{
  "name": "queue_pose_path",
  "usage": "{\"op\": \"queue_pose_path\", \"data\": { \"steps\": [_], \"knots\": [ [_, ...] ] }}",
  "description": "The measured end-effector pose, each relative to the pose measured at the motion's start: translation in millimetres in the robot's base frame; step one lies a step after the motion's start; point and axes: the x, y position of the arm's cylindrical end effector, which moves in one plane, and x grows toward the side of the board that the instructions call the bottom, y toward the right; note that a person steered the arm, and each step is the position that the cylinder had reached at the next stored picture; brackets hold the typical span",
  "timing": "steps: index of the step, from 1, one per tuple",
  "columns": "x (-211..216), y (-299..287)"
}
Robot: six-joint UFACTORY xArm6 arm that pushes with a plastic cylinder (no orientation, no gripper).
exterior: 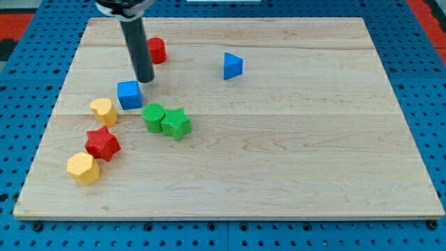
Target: Move the blue triangle to the bottom of the green star
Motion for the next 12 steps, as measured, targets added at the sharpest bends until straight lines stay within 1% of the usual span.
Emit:
{"op": "queue_pose_path", "data": {
  "steps": [1,2,3,4,5,6,7,8,9,10,11,12],
  "knots": [
    [28.3,-2.9],
    [60.7,7.8],
    [71.2,7.3],
    [44.9,8.1],
    [34.6,68.0],
    [46.1,128.6],
    [97.1,116.5],
    [133.4,87.8],
    [128.9,55.6],
    [125.3,64.3],
    [77.3,142.8],
    [14.3,229.8]
  ]
}}
